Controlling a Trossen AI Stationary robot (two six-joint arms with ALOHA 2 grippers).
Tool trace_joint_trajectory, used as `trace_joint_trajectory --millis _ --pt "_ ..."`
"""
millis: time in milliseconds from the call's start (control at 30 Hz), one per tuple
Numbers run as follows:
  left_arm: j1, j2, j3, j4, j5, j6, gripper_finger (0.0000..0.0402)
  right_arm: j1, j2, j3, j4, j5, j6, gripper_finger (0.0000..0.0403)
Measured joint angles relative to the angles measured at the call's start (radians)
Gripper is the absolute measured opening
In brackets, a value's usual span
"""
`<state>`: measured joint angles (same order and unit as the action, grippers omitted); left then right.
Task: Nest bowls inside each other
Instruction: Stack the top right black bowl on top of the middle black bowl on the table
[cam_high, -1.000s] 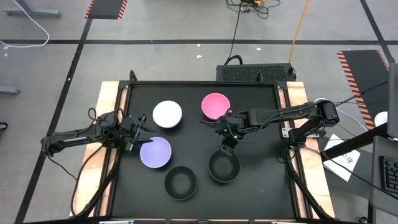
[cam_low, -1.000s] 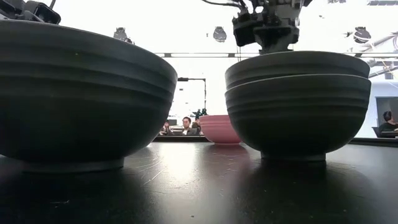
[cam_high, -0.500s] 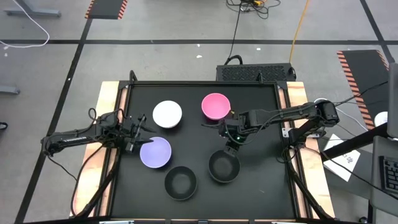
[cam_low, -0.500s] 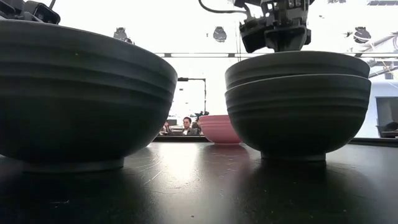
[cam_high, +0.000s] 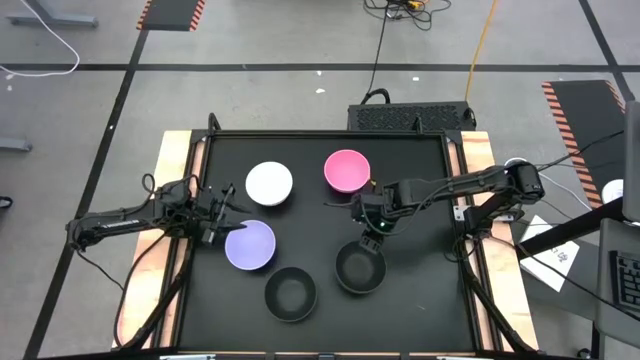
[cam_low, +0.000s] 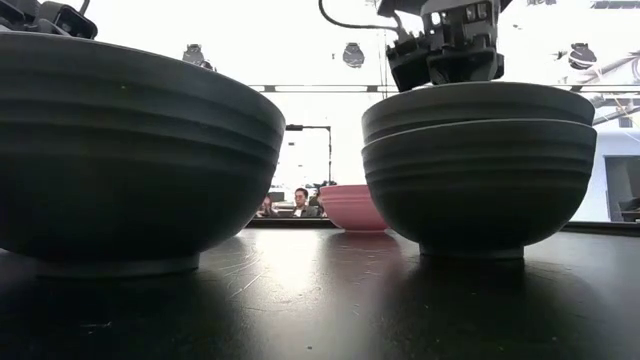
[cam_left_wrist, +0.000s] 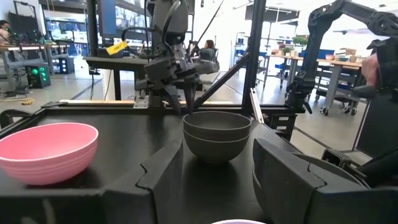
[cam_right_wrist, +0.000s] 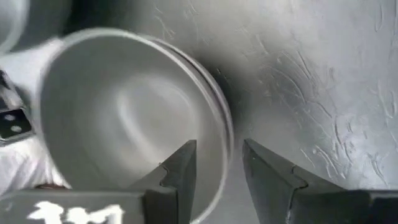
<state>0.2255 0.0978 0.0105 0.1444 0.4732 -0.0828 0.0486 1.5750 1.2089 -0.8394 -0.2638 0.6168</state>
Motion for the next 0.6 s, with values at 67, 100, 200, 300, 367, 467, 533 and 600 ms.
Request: trace_joint_trajectory --millis 67,100,200,300,367,467,533,600 --pt "0.0 0.0 0.0 0.0 0.0 -0.001 0.02 0.0 0.0 -0.013 0.005 0.0 0.0 0.0122" --pt "0.0 0.0 0.0 0.0 0.0 -0.001 0.02 0.0 0.0 -0.02 0.005 0.0 0.0 0.0121" --pt "0.0 0.0 0.0 0.0 0.0 0.0 0.02 0.0 0.0 -0.032 0.009 0.0 0.0 0.0121" --pt "0.0 0.0 0.0 0.0 0.0 0.0 0.02 0.0 0.0 -0.036 0.037 0.0 -0.004 0.0121" --pt "0.0 0.0 0.0 0.0 0.0 0.0 0.02 0.002 0.0 -0.036 0.056 -0.001 -0.007 0.0121" --pt "0.0 0.0 0.0 0.0 0.0 0.0 0.02 0.011 0.0 -0.036 0.066 -0.002 -0.03 0.0119" --pt "0.0 0.0 0.0 0.0 0.0 0.0 0.02 0.017 0.006 -0.036 0.067 -0.003 -0.031 0.011" --pt "0.0 0.0 0.0 0.0 0.0 0.001 0.02 0.022 0.011 -0.036 0.066 -0.003 -0.034 0.0098"
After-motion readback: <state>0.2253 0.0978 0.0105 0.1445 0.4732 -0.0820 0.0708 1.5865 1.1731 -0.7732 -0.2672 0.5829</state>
